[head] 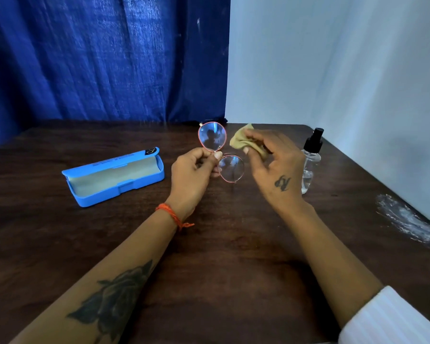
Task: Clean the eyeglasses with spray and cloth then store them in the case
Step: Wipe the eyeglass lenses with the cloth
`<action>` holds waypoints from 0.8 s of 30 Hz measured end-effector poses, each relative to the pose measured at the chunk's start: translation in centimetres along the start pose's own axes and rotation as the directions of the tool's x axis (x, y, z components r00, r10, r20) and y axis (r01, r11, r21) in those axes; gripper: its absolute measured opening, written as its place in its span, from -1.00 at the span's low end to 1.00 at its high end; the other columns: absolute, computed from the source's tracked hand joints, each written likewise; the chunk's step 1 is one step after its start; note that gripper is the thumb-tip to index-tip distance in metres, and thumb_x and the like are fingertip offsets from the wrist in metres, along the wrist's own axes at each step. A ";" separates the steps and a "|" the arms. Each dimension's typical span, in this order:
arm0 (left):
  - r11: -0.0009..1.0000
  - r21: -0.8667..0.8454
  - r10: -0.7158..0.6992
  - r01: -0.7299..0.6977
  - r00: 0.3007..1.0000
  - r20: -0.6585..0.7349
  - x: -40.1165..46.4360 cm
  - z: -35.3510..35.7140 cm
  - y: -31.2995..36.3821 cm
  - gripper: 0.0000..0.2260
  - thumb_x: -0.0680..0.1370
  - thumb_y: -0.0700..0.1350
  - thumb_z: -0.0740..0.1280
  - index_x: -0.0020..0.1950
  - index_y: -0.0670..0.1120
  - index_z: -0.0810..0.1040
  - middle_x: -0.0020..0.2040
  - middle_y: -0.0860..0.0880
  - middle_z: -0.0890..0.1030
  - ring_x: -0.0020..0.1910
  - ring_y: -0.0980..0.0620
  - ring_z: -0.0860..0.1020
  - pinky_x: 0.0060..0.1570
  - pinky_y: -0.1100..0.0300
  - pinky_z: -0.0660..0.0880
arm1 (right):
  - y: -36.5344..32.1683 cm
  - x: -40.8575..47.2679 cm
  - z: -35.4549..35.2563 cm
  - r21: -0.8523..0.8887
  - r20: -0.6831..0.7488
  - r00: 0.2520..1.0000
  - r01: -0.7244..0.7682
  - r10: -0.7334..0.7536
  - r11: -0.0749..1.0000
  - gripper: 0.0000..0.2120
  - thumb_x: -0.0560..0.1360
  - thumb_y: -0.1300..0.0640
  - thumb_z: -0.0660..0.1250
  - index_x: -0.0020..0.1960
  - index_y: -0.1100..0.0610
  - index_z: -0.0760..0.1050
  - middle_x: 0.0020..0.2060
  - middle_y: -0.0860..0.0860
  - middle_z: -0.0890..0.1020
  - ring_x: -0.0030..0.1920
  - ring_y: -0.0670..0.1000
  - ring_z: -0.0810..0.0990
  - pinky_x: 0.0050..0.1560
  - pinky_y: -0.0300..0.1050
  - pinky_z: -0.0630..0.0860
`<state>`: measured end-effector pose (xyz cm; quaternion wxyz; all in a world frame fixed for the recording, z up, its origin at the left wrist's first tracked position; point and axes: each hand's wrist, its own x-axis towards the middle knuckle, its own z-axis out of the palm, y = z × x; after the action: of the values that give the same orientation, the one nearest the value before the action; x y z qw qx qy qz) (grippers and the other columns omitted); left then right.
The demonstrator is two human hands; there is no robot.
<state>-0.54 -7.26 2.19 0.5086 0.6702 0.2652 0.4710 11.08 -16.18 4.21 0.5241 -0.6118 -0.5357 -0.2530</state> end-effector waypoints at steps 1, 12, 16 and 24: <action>0.999 0.035 0.023 -0.024 0.999 0.024 -0.1 0.1 0.2 -0.88 0.51 -0.15 0.32 -0.23 -0.08 0.55 -0.33 -0.02 0.59 -0.35 0.17 0.56 -0.25 0.31 0.53 | -0.3 0.0 0.1 -0.007 -0.016 0.999 0.030 -0.030 1.000 -0.73 0.38 0.33 0.41 0.06 0.17 0.60 -0.07 0.06 0.67 -0.06 -0.01 0.59 0.00 -0.25 0.47; 0.951 0.251 0.147 -0.182 0.977 0.152 -0.8 0.0 0.4 -0.90 0.49 -0.22 0.31 -0.06 -0.11 0.60 -0.19 -0.16 0.64 -0.22 -0.05 0.61 -0.11 0.01 0.57 | -0.8 -0.6 1.3 -0.001 0.111 0.970 0.216 -0.215 0.976 -0.72 0.31 0.38 0.23 -0.12 0.21 0.66 -0.12 0.11 0.64 -0.10 0.13 0.58 0.01 -0.26 0.42; 0.950 0.250 0.145 -0.190 0.972 0.186 -0.7 -0.3 0.5 -0.91 0.50 -0.21 0.32 -0.17 -0.07 0.59 -0.30 -0.04 0.59 -0.30 0.07 0.56 -0.17 0.10 0.54 | -0.2 -0.4 1.0 -0.021 0.049 0.985 0.169 -0.168 0.985 -0.70 0.27 0.45 0.27 -0.17 0.19 0.67 -0.17 0.09 0.66 -0.14 0.11 0.60 -0.09 -0.18 0.49; 0.932 0.296 0.155 -0.211 0.967 0.203 -0.9 0.0 0.3 -0.93 0.49 -0.18 0.34 -0.15 -0.14 0.59 -0.23 -0.08 0.61 -0.29 0.12 0.53 -0.25 0.39 0.45 | -0.8 -0.6 1.7 -0.171 0.107 0.958 0.282 -0.267 0.944 -0.67 0.34 0.47 0.31 0.05 0.26 0.61 -0.02 0.21 0.61 -0.02 0.18 0.53 0.12 -0.44 0.27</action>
<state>-0.91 -8.15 2.16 0.3703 0.8035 0.2270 0.4072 9.73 -14.94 3.45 0.4023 -0.5871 -0.6109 -0.3467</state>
